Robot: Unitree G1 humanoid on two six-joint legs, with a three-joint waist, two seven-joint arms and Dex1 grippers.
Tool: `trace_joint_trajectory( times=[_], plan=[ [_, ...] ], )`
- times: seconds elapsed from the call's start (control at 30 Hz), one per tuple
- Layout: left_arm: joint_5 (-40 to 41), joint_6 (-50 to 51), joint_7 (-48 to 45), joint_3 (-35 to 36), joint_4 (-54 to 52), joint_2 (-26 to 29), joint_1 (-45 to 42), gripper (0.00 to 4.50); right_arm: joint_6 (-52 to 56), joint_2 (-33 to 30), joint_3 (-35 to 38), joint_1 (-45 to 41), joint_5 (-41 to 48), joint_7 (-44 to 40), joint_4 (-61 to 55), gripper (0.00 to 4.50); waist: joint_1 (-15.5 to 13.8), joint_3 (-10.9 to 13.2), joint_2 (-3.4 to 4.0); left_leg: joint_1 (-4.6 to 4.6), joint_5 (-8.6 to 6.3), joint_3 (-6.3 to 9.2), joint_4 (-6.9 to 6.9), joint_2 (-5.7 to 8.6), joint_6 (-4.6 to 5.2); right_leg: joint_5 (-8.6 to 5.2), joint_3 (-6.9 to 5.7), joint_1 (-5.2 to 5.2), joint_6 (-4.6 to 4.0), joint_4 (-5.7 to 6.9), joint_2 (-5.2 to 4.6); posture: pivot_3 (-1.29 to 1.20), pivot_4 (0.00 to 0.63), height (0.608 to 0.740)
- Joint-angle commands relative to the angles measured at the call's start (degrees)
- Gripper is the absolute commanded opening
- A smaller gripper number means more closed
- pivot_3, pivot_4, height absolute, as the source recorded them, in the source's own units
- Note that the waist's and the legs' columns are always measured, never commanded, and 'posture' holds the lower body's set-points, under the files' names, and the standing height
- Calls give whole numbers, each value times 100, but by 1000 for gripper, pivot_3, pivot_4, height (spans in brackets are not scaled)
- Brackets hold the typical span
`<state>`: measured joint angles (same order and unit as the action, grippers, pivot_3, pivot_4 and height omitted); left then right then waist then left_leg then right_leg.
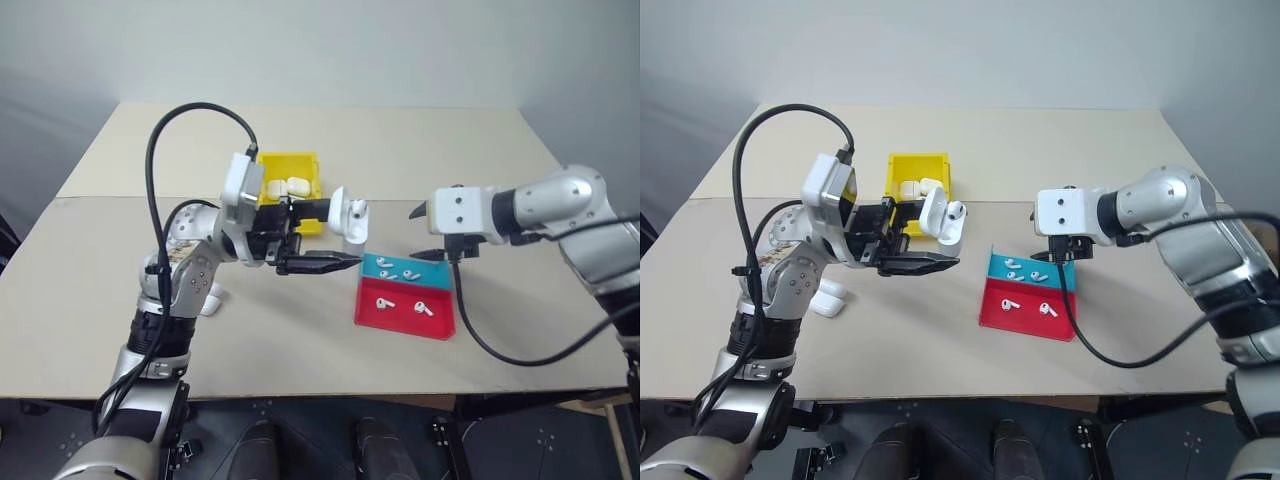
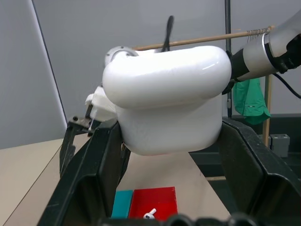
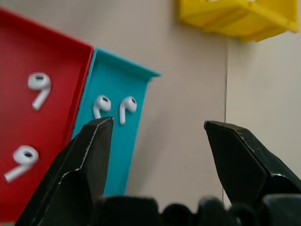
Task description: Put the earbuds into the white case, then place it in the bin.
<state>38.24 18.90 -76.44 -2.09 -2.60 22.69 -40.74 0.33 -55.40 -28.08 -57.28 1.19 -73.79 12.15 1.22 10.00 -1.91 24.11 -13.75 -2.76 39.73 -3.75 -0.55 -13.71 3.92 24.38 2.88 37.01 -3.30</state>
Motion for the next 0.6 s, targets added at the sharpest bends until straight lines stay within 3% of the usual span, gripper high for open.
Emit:
trace_joint_trajectory(
  times=[0.03,0.13,0.2,0.6],
  plan=[
    [12,-139,104,96,-233,1,19,2780,-1225,355,-184,-580,-470,-758,1232,3676,-2,0,0,-2,0,-1,0,-1,0,0,0,-1,0,0,0,0,150,740],
    [22,-154,176,104,-330,8,107,2780,-1914,759,-269,-923,-666,-1184,2192,3104,-15,0,0,-1,0,-1,1,-1,0,0,0,-2,0,0,-1,0,150,740],
    [14,-162,243,121,-411,26,173,2780,-2282,1015,-309,-1105,-815,-1369,2779,2465,-26,0,1,-1,0,-2,1,0,0,1,-1,-2,-1,0,-2,0,150,740],
    [74,-100,509,272,-828,269,430,2780,-3799,1755,-508,-1604,-1951,-1245,4883,2465,-17,2,4,-7,1,-3,2,-1,-2,2,-1,-2,-3,10,-2,0,150,740]
  ],
)
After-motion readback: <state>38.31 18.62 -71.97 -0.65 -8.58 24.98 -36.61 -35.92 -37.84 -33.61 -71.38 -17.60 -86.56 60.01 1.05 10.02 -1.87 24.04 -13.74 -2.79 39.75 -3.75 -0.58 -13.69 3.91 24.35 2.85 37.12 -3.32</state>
